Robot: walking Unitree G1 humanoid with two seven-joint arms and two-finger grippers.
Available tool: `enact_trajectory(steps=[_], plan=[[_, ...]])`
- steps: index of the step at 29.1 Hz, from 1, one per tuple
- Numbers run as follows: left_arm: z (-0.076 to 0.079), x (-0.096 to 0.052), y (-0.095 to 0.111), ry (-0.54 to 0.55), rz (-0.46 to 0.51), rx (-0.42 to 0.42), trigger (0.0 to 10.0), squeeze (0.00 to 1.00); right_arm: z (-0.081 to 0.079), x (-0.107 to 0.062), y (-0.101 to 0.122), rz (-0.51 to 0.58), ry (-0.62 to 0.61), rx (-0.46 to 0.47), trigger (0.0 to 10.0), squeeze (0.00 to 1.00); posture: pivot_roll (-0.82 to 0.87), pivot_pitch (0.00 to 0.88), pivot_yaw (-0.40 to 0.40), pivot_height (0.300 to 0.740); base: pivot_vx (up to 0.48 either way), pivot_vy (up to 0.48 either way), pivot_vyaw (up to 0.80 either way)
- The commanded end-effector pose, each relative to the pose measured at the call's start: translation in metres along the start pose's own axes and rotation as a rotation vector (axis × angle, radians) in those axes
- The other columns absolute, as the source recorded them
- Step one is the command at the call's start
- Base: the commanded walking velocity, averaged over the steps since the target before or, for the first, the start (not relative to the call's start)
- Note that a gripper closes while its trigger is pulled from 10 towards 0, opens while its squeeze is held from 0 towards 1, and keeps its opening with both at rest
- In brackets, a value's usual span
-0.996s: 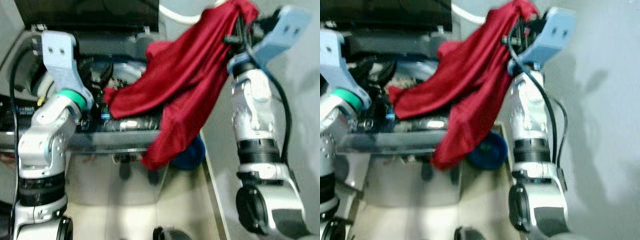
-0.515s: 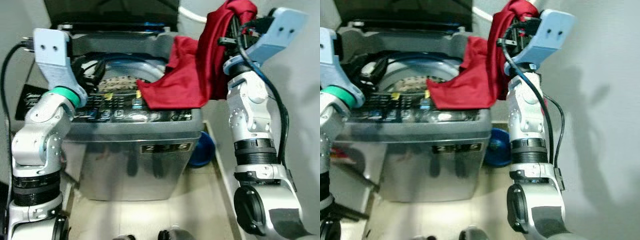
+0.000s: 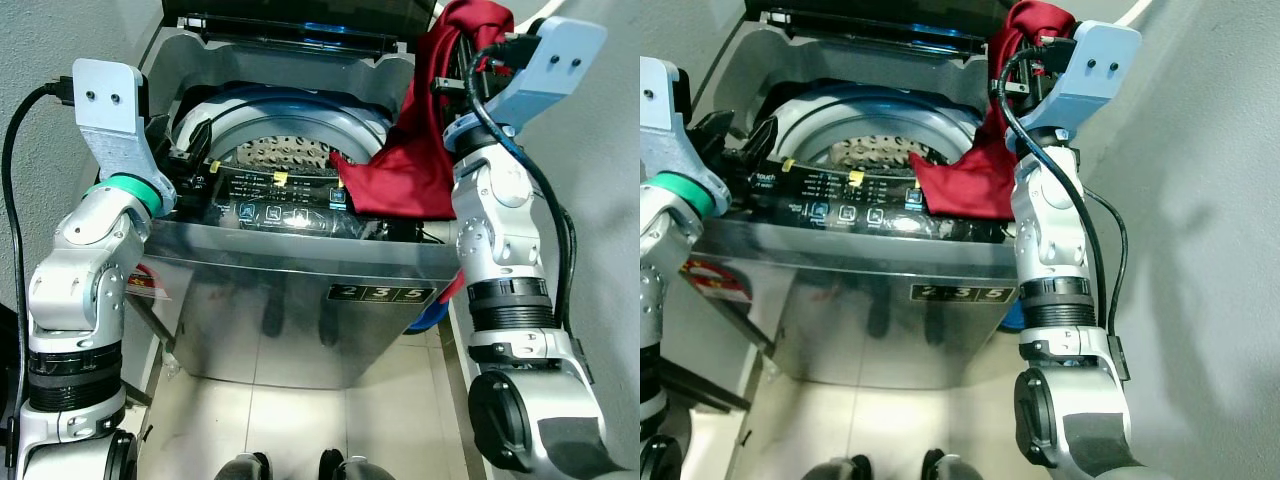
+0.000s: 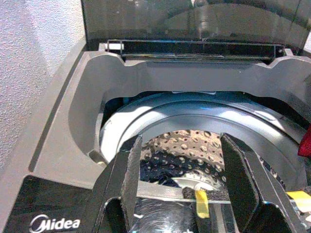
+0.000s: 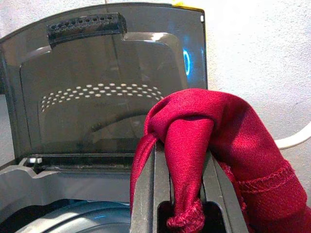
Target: Clothes washing
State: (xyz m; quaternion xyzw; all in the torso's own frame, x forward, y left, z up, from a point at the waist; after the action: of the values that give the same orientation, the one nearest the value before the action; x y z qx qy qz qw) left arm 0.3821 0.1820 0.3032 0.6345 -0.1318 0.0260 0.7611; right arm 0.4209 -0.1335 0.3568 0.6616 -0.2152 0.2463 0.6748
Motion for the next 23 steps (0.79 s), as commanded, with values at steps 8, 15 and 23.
enact_trajectory(steps=[8,15,23], plan=[[0.0005,0.001,-0.0034,0.004,-0.002,-0.001,10.0,0.0,-0.0018,-0.001,0.0087,0.042,0.012,-0.022,10.0,0.0,0.09,0.118,-0.002,0.74,0.0,0.0,0.0],[-0.0001,0.002,-0.0026,0.008,0.003,-0.001,10.0,0.0,-0.0027,-0.0003,0.0107,0.051,0.014,-0.029,10.0,0.0,0.09,0.113,-0.003,0.74,0.0,0.0,0.0],[-0.0051,0.0026,-0.0028,0.025,0.0,-0.013,10.0,0.0,-0.0029,-0.0001,0.0103,0.049,0.016,-0.029,10.0,0.0,0.09,0.108,-0.007,0.74,0.0,0.386,0.0]])
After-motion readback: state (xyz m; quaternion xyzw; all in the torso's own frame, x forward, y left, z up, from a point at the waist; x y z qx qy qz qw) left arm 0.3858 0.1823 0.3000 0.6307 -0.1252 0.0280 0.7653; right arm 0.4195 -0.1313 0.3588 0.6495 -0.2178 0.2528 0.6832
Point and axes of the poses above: a point about 5 cm out from each wrist's last joint towards the gripper, its own x axis pointing out of the wrist towards the gripper, its own y axis along the axis of the wrist's last joint, z = x × y, the point moved 6 cm from there along x, pointing out of the wrist towards the gripper, and after that the axes turned 12 degrees about -x, right-handed, at the moved point
